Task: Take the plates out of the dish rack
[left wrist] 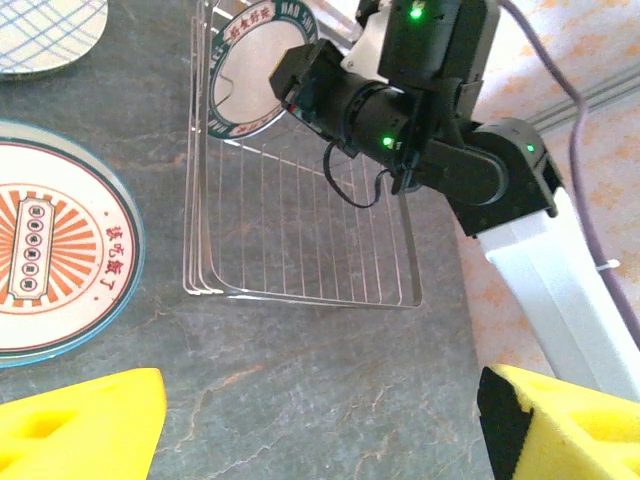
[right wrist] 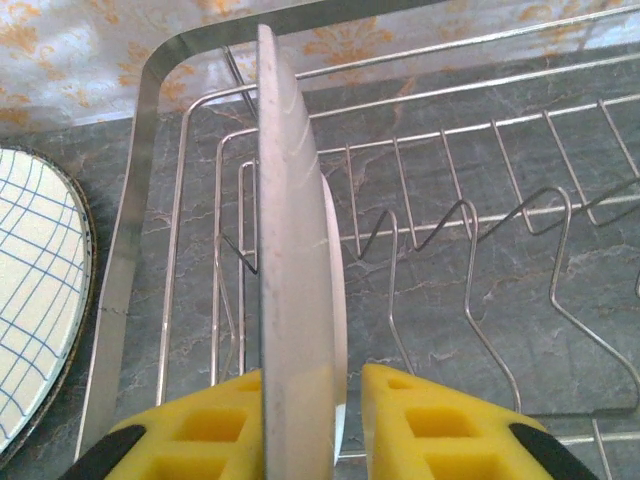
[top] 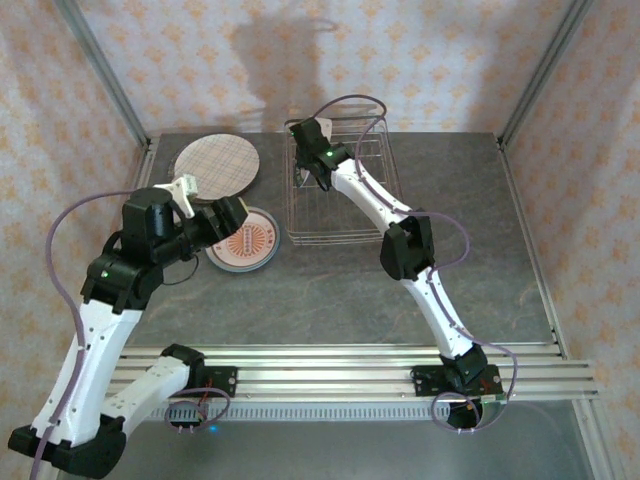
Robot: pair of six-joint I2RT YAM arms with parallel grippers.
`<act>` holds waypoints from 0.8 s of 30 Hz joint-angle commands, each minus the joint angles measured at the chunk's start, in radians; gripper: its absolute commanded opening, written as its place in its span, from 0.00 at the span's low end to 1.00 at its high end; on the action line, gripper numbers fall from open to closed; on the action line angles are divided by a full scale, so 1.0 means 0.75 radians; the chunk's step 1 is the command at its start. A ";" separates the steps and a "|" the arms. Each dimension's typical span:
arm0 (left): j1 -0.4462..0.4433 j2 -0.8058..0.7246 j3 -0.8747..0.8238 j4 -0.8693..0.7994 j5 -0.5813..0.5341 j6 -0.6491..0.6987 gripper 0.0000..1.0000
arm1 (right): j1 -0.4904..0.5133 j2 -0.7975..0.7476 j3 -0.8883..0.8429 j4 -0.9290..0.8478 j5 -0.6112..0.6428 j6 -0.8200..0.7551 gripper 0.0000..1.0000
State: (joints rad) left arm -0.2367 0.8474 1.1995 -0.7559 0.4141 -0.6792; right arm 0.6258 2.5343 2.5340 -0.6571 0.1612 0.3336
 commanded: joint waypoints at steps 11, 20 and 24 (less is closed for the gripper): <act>-0.008 -0.030 -0.038 0.075 -0.022 0.023 0.83 | 0.038 0.022 0.075 0.034 0.178 0.069 0.06; -0.009 -0.023 -0.053 0.085 -0.021 0.010 0.84 | 0.075 0.014 0.155 0.003 0.325 0.141 0.00; -0.008 -0.018 -0.055 0.087 -0.021 0.008 0.84 | 0.115 0.006 0.193 -0.015 0.461 0.154 0.00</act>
State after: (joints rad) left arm -0.2367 0.8345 1.1694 -0.7216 0.4114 -0.6800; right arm 0.6800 2.5649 2.6064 -0.7067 0.4007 0.3973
